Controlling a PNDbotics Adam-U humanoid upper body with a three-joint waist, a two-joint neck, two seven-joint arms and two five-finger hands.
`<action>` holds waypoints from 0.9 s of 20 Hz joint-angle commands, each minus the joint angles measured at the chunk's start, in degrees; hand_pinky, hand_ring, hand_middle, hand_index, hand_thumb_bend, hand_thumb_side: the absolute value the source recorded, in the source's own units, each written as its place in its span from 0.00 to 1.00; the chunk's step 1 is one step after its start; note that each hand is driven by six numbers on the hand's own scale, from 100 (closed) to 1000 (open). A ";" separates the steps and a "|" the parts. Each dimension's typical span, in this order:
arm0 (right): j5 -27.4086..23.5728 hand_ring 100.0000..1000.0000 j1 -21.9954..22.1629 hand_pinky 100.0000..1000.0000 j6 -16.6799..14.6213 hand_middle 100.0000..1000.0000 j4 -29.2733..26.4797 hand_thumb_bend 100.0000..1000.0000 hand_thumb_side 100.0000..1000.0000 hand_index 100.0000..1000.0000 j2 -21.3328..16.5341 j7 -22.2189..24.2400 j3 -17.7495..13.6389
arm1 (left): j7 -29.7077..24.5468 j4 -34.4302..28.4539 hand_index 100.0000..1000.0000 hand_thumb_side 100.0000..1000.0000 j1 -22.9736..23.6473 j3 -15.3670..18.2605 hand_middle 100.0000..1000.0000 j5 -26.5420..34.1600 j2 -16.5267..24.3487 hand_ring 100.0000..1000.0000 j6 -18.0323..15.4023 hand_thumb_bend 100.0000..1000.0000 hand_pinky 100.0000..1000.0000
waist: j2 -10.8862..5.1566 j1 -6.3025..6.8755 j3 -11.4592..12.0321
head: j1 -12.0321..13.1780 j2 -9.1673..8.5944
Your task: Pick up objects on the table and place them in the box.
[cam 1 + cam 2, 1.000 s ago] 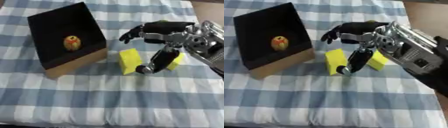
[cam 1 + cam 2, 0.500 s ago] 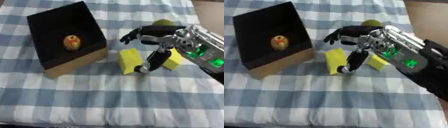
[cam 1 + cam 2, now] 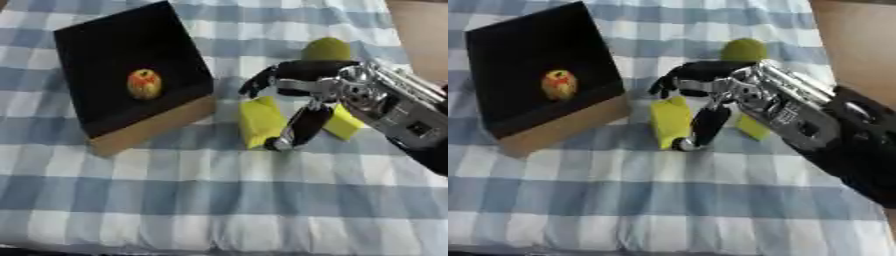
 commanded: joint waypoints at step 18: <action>-4.50 0.71 -0.34 0.82 1.54 0.42 -1.58 0.07 0.00 0.62 -0.80 -4.32 -2.08 | -0.43 -0.99 0.79 0.65 -0.72 -0.27 0.72 0.29 0.56 0.82 0.06 0.40 0.73 | -0.40 -0.23 -0.04 | -0.08 -0.29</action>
